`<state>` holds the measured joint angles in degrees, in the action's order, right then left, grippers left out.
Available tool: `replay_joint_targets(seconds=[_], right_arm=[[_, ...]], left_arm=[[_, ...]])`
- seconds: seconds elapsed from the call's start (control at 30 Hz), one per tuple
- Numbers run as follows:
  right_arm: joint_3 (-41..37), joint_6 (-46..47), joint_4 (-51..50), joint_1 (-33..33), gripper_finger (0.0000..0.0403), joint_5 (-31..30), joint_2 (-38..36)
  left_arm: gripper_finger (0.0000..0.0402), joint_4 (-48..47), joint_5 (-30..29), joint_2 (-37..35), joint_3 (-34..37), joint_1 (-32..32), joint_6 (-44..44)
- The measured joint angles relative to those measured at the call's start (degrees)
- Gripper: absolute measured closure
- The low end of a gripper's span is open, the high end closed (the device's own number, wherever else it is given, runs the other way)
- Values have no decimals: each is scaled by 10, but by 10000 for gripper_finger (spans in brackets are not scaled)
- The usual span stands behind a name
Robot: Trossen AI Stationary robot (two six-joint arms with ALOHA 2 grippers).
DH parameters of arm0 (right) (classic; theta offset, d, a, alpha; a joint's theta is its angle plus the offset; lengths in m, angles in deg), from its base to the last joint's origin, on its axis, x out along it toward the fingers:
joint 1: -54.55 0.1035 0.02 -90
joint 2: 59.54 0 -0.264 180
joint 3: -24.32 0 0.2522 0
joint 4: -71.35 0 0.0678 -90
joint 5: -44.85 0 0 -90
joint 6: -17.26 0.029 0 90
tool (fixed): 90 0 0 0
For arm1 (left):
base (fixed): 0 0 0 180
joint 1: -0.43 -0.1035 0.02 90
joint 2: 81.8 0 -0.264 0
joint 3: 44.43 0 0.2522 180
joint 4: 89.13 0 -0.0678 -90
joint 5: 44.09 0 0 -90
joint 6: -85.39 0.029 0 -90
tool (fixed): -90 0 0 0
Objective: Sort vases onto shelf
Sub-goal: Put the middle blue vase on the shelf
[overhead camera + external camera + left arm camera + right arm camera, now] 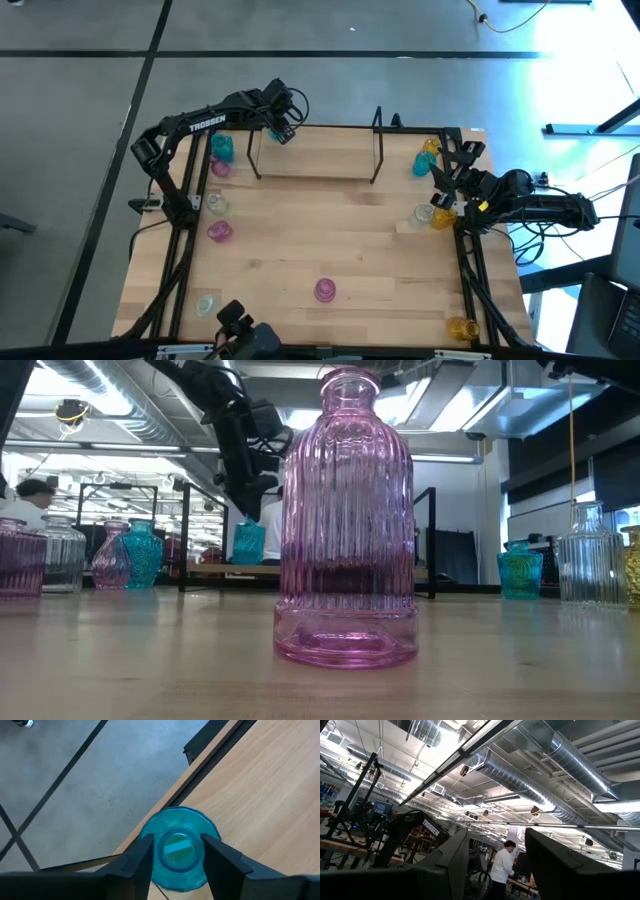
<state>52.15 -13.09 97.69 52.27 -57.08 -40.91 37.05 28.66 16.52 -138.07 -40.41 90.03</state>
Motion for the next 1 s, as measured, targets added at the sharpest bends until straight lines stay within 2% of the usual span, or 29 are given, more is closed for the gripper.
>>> replay_joint_targets(seconds=[0.3, 1.0], right_arm=[[0, 0, 0, 0, 224, 0, 0], [0, 0, 0, 0, 224, 0, 0]], left_arm=[[247, -1, 0, 0, 0, 0, 0], [246, -9, -45, 0, 0, 0, 14]])
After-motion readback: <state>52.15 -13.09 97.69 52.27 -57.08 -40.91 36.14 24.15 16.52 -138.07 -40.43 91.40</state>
